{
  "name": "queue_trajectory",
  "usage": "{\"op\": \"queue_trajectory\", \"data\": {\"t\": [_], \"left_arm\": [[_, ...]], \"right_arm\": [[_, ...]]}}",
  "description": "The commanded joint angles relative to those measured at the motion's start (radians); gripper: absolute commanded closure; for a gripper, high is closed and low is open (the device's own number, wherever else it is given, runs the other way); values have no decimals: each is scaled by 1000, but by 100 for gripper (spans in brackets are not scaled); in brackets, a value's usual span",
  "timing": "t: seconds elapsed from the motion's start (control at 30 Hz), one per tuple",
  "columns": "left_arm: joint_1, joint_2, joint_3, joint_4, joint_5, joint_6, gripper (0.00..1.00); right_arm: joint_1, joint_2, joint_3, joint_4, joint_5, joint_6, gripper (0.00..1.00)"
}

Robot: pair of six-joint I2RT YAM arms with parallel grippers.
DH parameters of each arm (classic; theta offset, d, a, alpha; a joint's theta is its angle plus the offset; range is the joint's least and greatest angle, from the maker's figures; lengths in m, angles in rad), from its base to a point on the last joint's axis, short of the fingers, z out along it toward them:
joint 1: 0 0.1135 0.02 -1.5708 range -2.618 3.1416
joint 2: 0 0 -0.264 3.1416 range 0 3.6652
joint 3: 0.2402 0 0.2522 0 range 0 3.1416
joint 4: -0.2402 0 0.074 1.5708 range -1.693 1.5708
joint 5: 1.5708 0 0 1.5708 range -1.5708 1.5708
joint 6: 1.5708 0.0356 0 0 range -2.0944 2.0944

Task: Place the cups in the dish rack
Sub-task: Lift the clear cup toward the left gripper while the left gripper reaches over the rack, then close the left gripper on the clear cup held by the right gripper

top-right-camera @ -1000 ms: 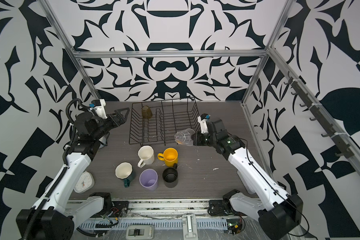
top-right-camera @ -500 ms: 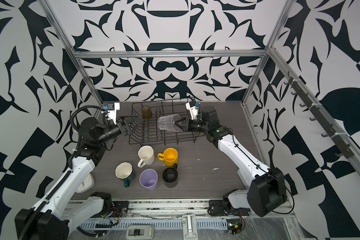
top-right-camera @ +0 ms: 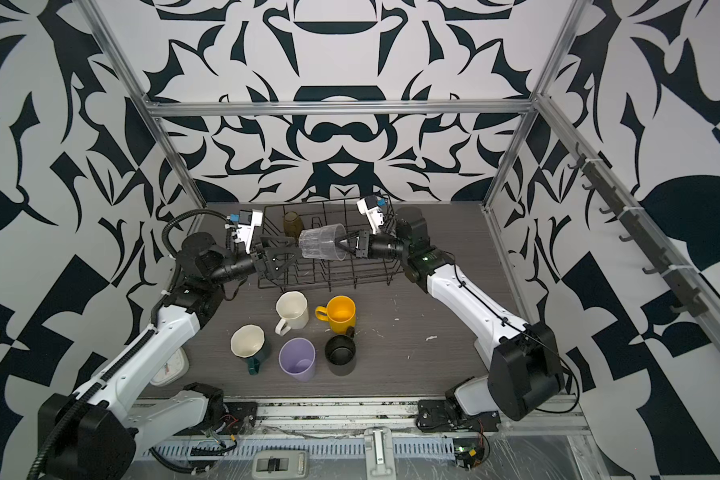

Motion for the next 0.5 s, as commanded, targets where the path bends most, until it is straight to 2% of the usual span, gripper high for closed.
{"op": "queue_trajectory", "data": {"t": [0.0, 0.47], "left_arm": [[-9, 3, 36, 37, 26, 29, 1], [-46, 29, 63, 61, 66, 29, 1]], "right_arm": [[15, -4, 56, 117, -63, 25, 100], [49, 50, 49, 242, -111, 111, 100]]}}
